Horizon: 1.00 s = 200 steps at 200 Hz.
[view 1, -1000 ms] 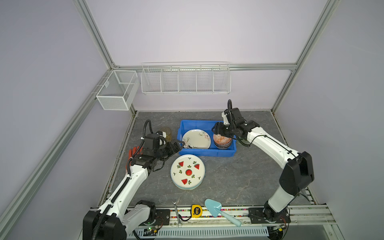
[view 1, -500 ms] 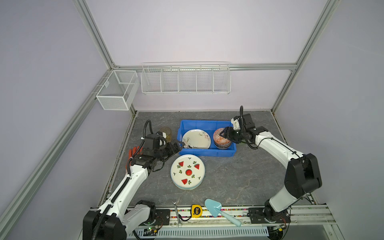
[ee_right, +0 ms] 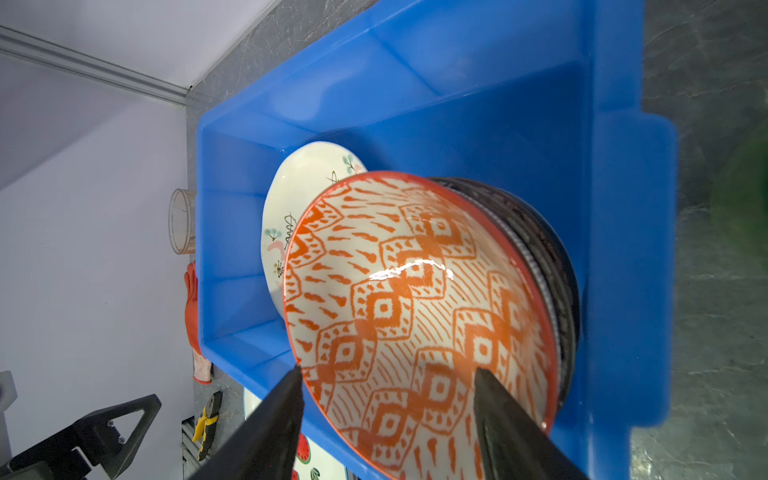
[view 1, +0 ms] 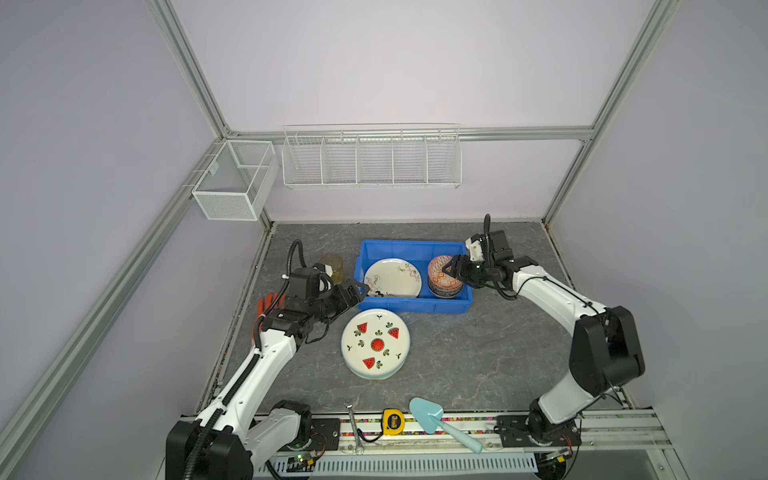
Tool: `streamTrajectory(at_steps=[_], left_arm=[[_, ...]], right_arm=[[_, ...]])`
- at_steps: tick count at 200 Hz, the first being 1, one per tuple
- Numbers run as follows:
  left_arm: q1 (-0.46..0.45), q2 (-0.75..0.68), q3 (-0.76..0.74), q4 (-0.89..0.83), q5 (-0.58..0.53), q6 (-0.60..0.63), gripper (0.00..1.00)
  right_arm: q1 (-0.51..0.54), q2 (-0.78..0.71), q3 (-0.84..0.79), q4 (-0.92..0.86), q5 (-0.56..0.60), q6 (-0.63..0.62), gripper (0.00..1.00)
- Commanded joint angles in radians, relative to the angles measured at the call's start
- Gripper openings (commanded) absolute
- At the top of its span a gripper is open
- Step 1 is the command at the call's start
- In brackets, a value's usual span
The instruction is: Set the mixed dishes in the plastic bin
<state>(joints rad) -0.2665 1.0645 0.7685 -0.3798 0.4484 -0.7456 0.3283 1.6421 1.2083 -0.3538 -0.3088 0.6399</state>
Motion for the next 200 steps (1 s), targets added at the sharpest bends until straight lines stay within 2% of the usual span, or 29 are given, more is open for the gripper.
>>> streamTrajectory(at_steps=[1, 66, 118, 165, 171, 182, 200], left_arm=[[0.007, 0.005, 0.027, -0.006, -0.010, -0.005, 1.00], [0.006, 0.008, 0.025, -0.001, -0.009, -0.009, 1.00], [0.006, 0.012, 0.030, -0.014, -0.017, -0.004, 1.00], [0.006, 0.008, 0.087, -0.188, -0.074, 0.038, 1.00], [0.007, 0.006, 0.097, -0.229, -0.089, 0.043, 1.00], [0.007, 0.006, 0.109, -0.298, -0.118, 0.049, 1.00], [0.006, 0.000, 0.106, -0.381, -0.146, 0.051, 1.00]], right_arm=[[-0.010, -0.026, -0.026, 0.000, -0.006, 0.008, 0.67], [-0.011, -0.034, -0.023, 0.005, -0.016, 0.013, 0.67], [-0.011, -0.092, 0.046, -0.041, -0.037, 0.006, 0.68], [-0.004, -0.170, 0.100, -0.120, -0.060, -0.023, 0.69], [0.000, -0.179, 0.104, -0.132, -0.066, -0.032, 0.71], [0.015, -0.199, 0.107, -0.161, -0.077, -0.055, 0.84], [0.057, -0.229, 0.113, -0.247, -0.060, -0.094, 0.95]])
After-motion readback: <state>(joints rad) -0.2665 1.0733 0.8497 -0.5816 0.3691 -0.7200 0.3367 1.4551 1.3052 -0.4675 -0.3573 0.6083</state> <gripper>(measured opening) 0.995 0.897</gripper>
